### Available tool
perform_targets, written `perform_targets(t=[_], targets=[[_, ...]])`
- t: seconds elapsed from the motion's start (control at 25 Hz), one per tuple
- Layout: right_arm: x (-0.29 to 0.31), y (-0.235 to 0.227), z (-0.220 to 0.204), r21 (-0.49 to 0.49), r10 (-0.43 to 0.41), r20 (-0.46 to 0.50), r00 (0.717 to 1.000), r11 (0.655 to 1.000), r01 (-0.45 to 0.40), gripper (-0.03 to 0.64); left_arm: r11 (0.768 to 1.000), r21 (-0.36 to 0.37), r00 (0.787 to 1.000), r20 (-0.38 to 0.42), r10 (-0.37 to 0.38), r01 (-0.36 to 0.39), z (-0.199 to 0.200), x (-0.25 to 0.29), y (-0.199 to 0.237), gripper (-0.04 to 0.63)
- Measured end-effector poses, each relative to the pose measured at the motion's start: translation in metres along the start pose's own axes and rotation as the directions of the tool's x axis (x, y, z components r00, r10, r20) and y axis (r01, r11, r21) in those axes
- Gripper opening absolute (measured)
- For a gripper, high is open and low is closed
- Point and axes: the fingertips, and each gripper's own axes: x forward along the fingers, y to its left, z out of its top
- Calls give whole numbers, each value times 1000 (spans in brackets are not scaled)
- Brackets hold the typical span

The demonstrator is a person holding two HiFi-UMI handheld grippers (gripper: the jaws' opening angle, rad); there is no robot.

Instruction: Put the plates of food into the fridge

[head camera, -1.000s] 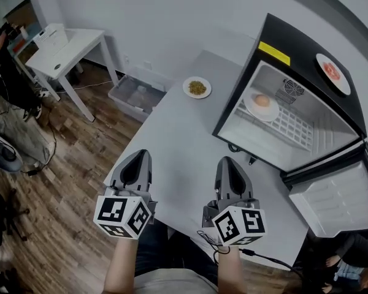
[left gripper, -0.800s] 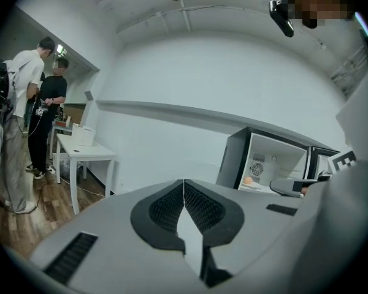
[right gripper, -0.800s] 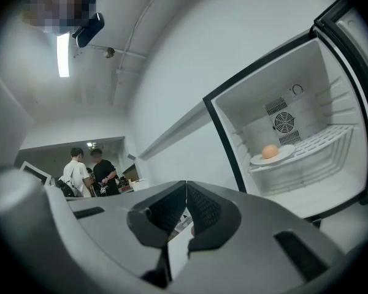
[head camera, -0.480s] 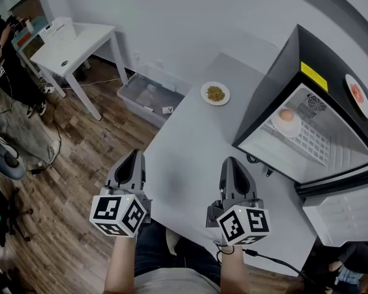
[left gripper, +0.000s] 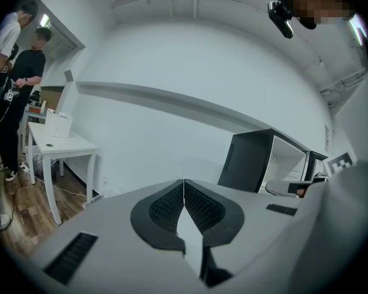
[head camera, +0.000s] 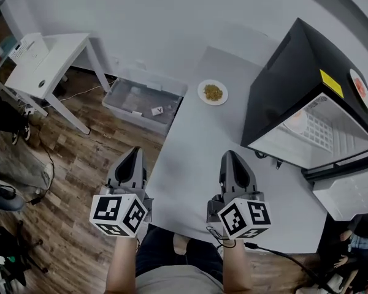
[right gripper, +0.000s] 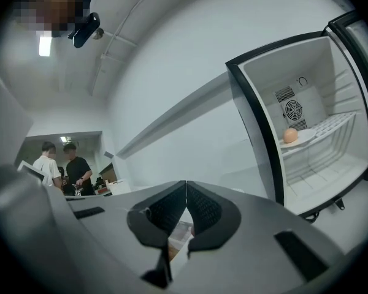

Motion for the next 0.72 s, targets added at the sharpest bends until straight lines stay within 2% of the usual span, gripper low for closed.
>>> perform_targets(t=[0.32,0.6,0.72], targets=[[7,6,-12,7,-95,4,995,995,95,15,996,-8,993,-71,-94,94,-12,22,14,9],[23,-15,-2,-3,-91,11,996,996,91,15,992,-12,987,-101,-128,127,-18,55,-11,9],[32,-32,4,8,-88,9,996,996,88,15,989,9,983,-116,-144,146,-18,70,-31,9]])
